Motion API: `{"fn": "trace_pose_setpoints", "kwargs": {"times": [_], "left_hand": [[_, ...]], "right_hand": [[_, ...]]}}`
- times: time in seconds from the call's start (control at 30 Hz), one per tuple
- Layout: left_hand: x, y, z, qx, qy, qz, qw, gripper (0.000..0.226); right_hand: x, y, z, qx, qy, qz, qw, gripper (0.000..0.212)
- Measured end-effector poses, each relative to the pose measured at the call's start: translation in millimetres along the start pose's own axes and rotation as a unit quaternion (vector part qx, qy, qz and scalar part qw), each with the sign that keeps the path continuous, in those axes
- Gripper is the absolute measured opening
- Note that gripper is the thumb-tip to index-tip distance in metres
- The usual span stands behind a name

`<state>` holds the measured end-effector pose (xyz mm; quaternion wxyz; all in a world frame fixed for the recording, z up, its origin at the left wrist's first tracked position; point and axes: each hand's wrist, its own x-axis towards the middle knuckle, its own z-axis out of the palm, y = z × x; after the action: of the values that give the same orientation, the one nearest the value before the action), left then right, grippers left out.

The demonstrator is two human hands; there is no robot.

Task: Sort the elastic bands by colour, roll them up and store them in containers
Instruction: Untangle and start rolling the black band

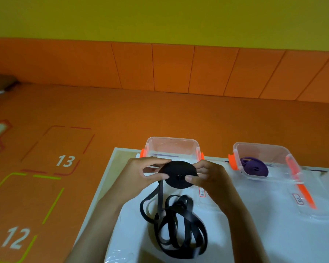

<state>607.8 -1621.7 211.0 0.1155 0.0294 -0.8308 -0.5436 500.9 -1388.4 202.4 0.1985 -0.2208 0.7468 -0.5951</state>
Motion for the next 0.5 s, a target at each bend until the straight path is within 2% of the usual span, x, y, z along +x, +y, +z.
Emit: {"fn": "trace_pose_setpoints", "kwargs": {"times": [0.07, 0.2, 0.27, 0.33, 0.43, 0.5], "left_hand": [[-1.0, 2.1, -2.3, -0.021, -0.005, -0.007, 1.000, 0.044], [1.5, 2.9, 2.3, 0.023, -0.014, 0.020, 0.999, 0.038], [0.6, 2.7, 6.9, 0.025, -0.004, 0.025, 0.999, 0.034], [-0.9, 2.7, 11.3, 0.010, 0.032, 0.047, 0.998, 0.028], [-4.2, 3.3, 21.8, -0.104, 0.109, 0.056, 0.987, 0.021], [-6.5, 4.2, 27.8, -0.153, 0.122, 0.049, 0.980, 0.022]], "right_hand": [[0.1, -1.3, -1.8, 0.018, -0.022, 0.006, 1.000, 0.020], [0.2, 0.0, 1.3, -0.123, -0.097, -0.001, 0.988, 0.037], [-1.2, -1.6, 6.2, -0.156, -0.086, -0.017, 0.984, 0.045], [-2.5, -3.6, 5.2, -0.120, -0.063, -0.022, 0.991, 0.042], [-6.8, -6.3, -1.3, 0.004, -0.043, 0.007, 0.999, 0.030], [-8.8, -6.5, -0.1, 0.039, -0.032, 0.014, 0.999, 0.030]]}}
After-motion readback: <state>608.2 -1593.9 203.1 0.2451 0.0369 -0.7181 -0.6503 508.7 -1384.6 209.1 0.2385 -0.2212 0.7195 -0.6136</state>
